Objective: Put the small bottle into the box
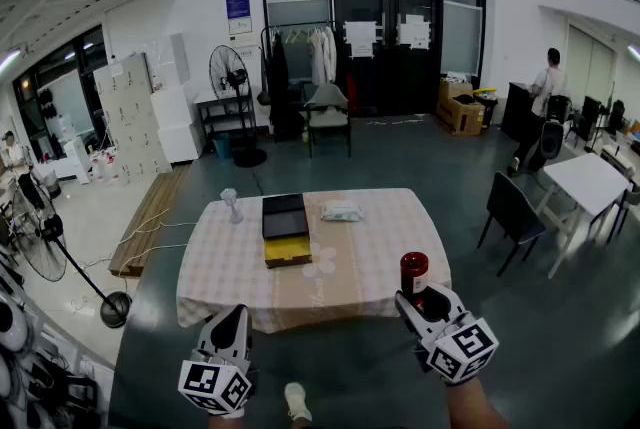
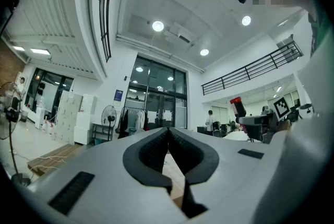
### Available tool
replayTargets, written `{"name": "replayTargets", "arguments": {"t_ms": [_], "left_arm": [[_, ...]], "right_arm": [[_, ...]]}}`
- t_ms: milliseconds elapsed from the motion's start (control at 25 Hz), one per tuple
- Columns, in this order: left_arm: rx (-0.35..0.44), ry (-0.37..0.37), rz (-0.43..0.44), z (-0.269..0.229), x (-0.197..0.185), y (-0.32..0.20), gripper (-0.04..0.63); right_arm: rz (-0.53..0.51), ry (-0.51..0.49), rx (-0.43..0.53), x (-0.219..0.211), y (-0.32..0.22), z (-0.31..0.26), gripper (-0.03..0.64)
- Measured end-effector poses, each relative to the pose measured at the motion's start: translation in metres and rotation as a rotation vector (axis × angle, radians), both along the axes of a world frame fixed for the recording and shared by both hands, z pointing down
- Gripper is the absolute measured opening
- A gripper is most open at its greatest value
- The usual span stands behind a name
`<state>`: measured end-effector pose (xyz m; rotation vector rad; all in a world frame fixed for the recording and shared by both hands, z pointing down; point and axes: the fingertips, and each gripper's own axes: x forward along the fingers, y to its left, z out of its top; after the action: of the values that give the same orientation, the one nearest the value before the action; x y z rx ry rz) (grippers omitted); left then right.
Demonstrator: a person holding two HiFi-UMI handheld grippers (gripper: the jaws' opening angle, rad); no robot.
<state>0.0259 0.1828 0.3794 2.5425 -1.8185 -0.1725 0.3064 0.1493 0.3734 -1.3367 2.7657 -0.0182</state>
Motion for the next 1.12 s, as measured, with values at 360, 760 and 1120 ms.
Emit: {"name": "replayTargets", "arguments": {"t_ms": [360, 760, 1120], "left_arm": [[0.004, 0.022, 0.0, -0.009, 0.006, 0.009, 0.023], [0.0, 0.012, -0.01, -0.005, 0.011, 0.013, 0.023], [-0.017, -0.006, -0.032, 0.006, -0.01, -0.007, 0.023]], "right_arm": [[-0.039, -0.01, 0.021, -0.004, 0.001, -0.005, 0.155], [-0.061, -0.013, 0.02, -0.007, 0.002, 0.002, 0.156], [-0.09, -0.007, -0.012, -0.032, -0.02, 0.011, 0.156]]}}
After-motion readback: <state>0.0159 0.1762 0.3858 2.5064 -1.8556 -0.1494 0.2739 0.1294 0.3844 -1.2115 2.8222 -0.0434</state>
